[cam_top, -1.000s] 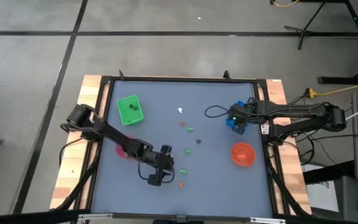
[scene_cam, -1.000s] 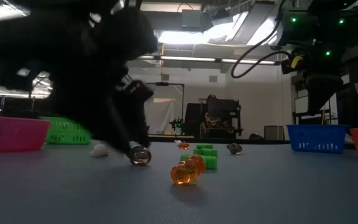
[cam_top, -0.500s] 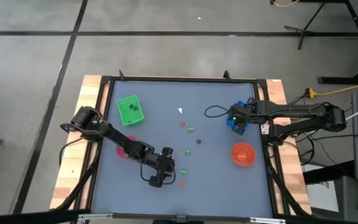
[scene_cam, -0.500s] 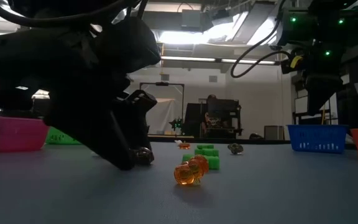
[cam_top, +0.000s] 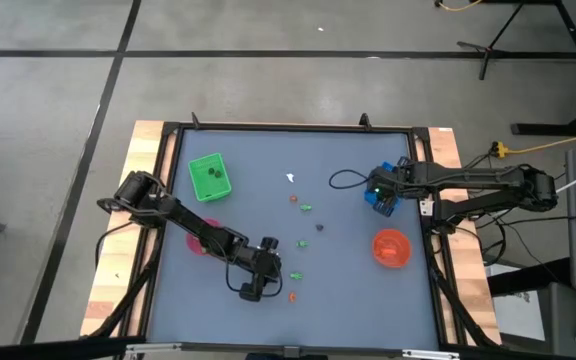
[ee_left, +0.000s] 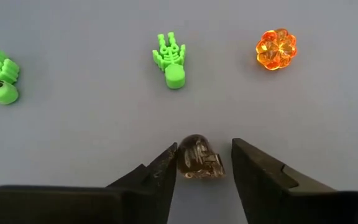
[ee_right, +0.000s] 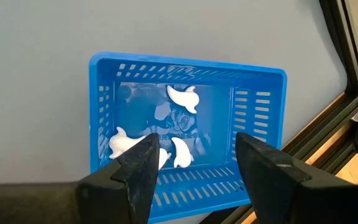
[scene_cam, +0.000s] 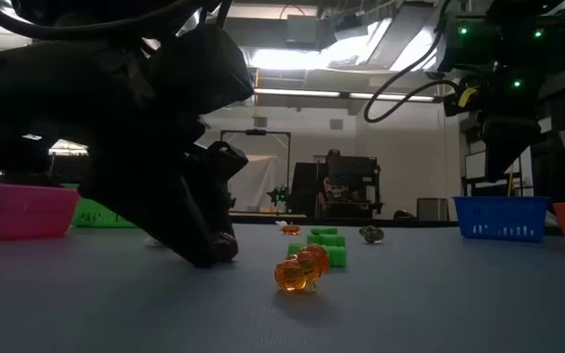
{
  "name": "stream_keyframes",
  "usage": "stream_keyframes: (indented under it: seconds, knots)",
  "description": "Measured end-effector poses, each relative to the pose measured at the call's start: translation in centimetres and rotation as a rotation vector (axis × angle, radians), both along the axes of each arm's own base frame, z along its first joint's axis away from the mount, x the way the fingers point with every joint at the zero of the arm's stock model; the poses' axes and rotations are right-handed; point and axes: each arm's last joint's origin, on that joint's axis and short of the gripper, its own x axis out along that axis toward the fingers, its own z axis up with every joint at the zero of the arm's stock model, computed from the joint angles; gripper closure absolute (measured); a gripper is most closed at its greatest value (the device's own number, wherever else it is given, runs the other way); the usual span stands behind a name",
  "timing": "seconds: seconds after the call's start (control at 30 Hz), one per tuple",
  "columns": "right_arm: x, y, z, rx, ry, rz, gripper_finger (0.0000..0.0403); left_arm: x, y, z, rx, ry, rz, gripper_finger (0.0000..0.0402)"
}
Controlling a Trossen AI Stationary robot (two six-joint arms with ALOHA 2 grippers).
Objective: Sort Halloween decoration
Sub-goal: Put the small black skull toy into the green basket
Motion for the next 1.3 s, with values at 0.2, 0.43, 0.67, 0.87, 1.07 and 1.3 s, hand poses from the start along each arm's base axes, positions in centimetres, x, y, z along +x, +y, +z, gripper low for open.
stream_keyframes:
  seconds: [0.2,0.43,0.67,0.87,1.07,1.3]
  knots:
    - [0.0,0.0,0.0,0.0,0.0,0.0,0.0191,-0.01,0.0,-0.02,0.0,0.001,0.0,0.0287]
    - [0.0,0.0,0.0,0.0,0.0,0.0,0.0191,-0.03,0.0,-0.04,-0.001,0.003,-0.004,0.0313]
    - [0.0,0.0,0.0,0.0,0.0,0.0,0.0191,-0.03,0.0,-0.05,-0.003,0.004,-0.007,0.0336]
    - [0.0,0.0,0.0,0.0,0.0,0.0,0.0191,-0.04,-0.02,-0.07,-0.015,0.009,-0.017,0.0343]
    - [0.0,0.0,0.0,0.0,0.0,0.0,0.0191,-0.02,-0.03,-0.06,-0.017,0.008,-0.019,0.0343]
    - [0.0,0.0,0.0,0.0,0.0,0.0,0.0191,0.04,-0.06,0.0,-0.022,-0.004,-0.02,0.0343]
